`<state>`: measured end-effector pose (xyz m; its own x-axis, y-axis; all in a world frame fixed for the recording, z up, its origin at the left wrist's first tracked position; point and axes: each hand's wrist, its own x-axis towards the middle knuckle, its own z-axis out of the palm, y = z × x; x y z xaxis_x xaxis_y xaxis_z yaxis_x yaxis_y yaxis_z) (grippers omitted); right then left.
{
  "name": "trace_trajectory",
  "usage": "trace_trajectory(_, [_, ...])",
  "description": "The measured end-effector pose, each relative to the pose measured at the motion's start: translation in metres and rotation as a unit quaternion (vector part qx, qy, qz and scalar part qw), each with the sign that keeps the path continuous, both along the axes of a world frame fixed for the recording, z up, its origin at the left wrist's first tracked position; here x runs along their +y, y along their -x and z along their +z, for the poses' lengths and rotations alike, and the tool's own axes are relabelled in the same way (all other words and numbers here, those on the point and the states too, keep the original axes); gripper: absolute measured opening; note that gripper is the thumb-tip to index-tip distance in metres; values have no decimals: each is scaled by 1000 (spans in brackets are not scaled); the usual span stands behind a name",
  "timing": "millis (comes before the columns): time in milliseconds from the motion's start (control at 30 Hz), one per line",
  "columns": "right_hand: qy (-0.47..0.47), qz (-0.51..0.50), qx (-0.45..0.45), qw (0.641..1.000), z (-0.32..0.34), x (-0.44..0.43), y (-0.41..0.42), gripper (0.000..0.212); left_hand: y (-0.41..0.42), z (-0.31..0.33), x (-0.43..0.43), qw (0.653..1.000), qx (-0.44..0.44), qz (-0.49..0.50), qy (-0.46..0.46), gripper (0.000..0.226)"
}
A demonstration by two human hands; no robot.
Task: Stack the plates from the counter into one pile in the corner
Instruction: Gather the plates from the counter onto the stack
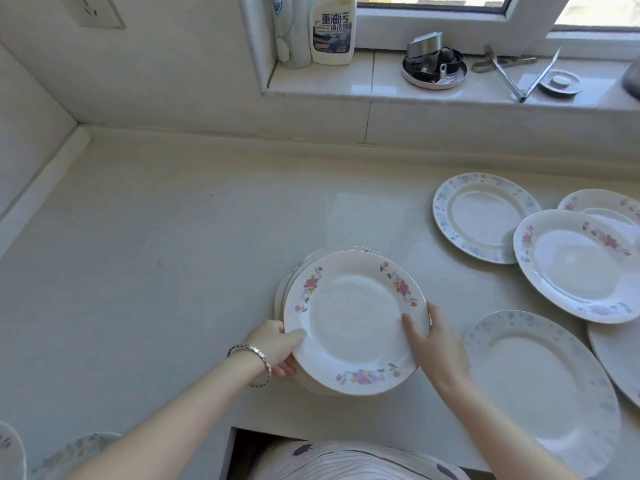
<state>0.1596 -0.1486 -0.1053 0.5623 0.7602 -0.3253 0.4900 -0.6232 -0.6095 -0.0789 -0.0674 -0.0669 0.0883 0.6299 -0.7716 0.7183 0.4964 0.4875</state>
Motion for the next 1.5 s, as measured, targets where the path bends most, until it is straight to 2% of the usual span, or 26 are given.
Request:
trace_trajectory(133, [70, 30, -118, 990, -3, 4, 3, 55, 8, -10, 4, 994, 68, -69, -47, 29])
trace_trajectory(233, [86, 43, -158, 983, -1, 9, 0, 50, 9, -15, 9, 976, 136, -102, -134, 23])
trace_trajectory(300, [38, 32, -107, 993, -1, 16, -1, 45, 3, -15, 14, 982, 80, -19, -173, 29])
trace_trajectory(367, [-27, 3, 5, 1000, -3, 24, 1, 47, -10, -11, 19, 982, -34, 82, -164, 47])
trace_trajectory(467, [-72, -102, 212, 969, 0, 34, 8, 49, -27, -7, 19, 966, -134, 180, -125, 51])
trace_trajectory(500, [-81, -127, 247, 957, -2, 34, 10, 46, -29, -8, 18, 958, -159, 208, -117, 49])
trace_trajectory(567, [-84, -137, 257, 953, -3, 32, 14, 40, -29, -12, 17, 947, -190, 232, -112, 48])
trace_trajectory(667, [-56, -113, 249, 960, 3, 30, 10, 36, -26, -15, 21, 960, -168, 190, -116, 48])
trace_trajectory(767, [-13, -86, 236, 968, 11, 32, -4, 31, -25, -16, 33, 978, -79, 121, -150, 40])
trace_trajectory(833, [-21, -138, 230, 963, 16, 33, -19, 33, -27, -17, 41, 982, -29, 62, -178, 44])
trace_trajectory(867, [-46, -210, 259, 942, 19, 33, -30, 38, -29, -17, 45, 981, -10, 31, -190, 48])
trace_trajectory(900, [-80, -292, 313, 900, 22, 31, -46, 43, -33, -18, 47, 980, 6, 6, -201, 52])
trace_trajectory(967, [-142, -435, 422, 783, 29, 24, -83, 52, -45, -19, 47, 977, 43, -14, -209, 55])
trace_trajectory(1033, [-165, -527, 499, 668, 32, 16, -121, 58, -58, -19, 44, 973, 106, -25, -204, 64])
trace_trajectory(1067, [-178, -553, 523, 623, 31, 13, -138, 60, -63, -19, 41, 969, 135, -26, -206, 68])
trace_trajectory(1100, [-191, -568, 537, 594, 28, 11, -151, 61, -67, -19, 40, 965, 157, -24, -211, 69])
trace_trajectory(1233, [-280, -567, 556, 539, 18, 15, -182, 55, -74, -21, 34, 957, 185, 2, -224, 65])
trace_trajectory(1367, [-307, -585, 570, 489, 10, 18, -203, 31, -77, -18, 33, 956, 195, 7, -219, 68])
trace_trajectory(1433, [-305, -590, 573, 481, 7, 18, -209, 22, -80, -13, 33, 951, 218, 2, -221, 68])
trace_trajectory(1500, [-296, -582, 569, 500, 6, 14, -214, 20, -87, -8, 32, 933, 240, -1, -266, 66])
